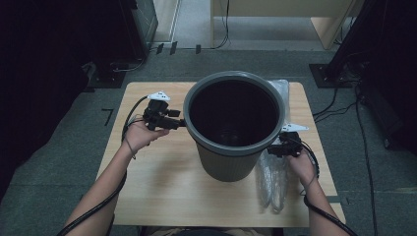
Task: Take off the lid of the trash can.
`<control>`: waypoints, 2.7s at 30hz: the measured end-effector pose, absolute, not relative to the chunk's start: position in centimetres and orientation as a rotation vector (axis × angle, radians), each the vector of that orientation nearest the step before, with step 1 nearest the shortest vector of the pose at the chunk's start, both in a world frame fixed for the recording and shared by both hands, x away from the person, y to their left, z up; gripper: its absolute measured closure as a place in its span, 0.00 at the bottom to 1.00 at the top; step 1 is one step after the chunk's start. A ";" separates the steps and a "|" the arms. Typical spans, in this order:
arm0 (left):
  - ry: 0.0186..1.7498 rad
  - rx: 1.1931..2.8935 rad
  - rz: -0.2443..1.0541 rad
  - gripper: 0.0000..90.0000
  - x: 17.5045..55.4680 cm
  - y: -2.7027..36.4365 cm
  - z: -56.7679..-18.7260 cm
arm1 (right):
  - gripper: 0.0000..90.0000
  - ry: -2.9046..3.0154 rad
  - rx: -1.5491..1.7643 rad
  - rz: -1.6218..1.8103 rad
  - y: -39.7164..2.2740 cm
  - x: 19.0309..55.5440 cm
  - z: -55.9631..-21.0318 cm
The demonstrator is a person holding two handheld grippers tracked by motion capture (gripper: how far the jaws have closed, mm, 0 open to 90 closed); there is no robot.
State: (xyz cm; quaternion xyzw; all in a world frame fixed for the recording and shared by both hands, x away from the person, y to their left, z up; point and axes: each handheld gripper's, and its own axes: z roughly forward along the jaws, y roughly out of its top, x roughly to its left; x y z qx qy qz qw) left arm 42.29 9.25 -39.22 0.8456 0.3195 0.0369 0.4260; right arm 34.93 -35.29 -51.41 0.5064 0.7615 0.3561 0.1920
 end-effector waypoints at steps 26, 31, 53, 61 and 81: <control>0.757 2.120 0.083 0.39 43.6 9.2 -34.7 | 0.17 2.127 1.402 0.957 -35.0 34.9 -52.3; 0.754 2.126 0.084 0.39 44.0 9.1 -34.0 | 0.17 2.128 1.402 0.957 -35.0 34.9 -52.3; 0.715 2.117 0.117 0.39 44.9 8.3 -30.1 | 0.17 2.126 1.405 0.956 -35.0 34.9 -52.3; 0.700 2.116 0.128 0.39 45.1 8.1 -28.8 | 0.17 2.123 1.413 0.954 -34.9 34.9 -52.3; 0.662 2.105 0.153 0.39 45.9 6.6 -24.9 | 0.16 2.120 1.416 0.952 -34.9 34.9 -52.3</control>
